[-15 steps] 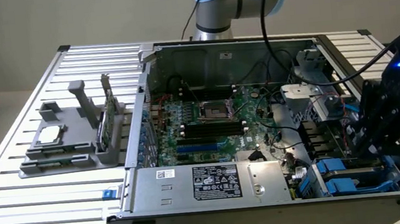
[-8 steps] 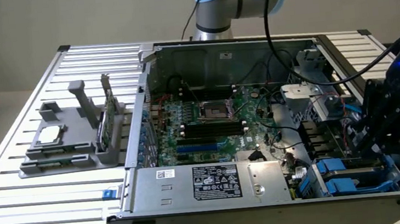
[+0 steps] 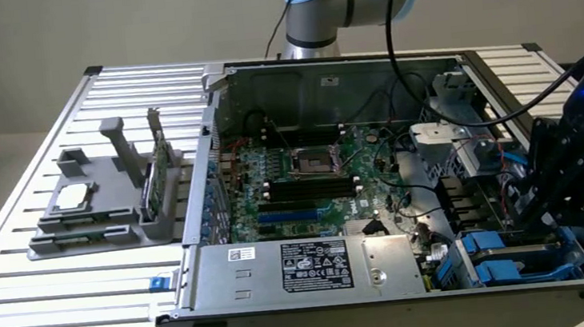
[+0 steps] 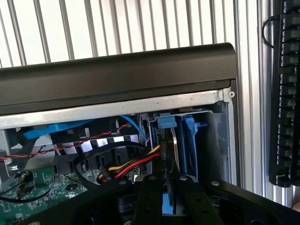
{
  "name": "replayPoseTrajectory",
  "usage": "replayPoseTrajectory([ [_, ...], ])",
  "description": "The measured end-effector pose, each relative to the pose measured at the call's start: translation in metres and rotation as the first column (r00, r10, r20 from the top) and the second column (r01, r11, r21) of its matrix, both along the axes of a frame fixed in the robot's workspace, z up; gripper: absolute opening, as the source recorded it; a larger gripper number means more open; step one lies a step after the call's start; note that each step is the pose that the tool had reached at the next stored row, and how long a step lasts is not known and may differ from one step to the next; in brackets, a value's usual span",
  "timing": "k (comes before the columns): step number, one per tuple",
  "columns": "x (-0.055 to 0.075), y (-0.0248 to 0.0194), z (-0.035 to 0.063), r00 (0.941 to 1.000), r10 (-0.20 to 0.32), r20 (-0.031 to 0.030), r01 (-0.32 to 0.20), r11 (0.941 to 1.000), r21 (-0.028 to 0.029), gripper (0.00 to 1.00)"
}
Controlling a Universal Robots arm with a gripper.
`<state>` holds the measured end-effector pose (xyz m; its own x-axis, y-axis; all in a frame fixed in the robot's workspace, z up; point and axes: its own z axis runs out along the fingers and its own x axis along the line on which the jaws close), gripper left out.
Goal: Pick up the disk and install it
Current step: 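Insert the first disk wire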
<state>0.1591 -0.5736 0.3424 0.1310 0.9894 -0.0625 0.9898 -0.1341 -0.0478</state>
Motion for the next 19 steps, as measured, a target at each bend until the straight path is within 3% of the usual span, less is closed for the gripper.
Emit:
replayPoseTrajectory([
  [19,0.0001,0.0013,0.0001,0.9995,0.033,-0.0018,-0.033,0.9995,-0.002,0.16],
])
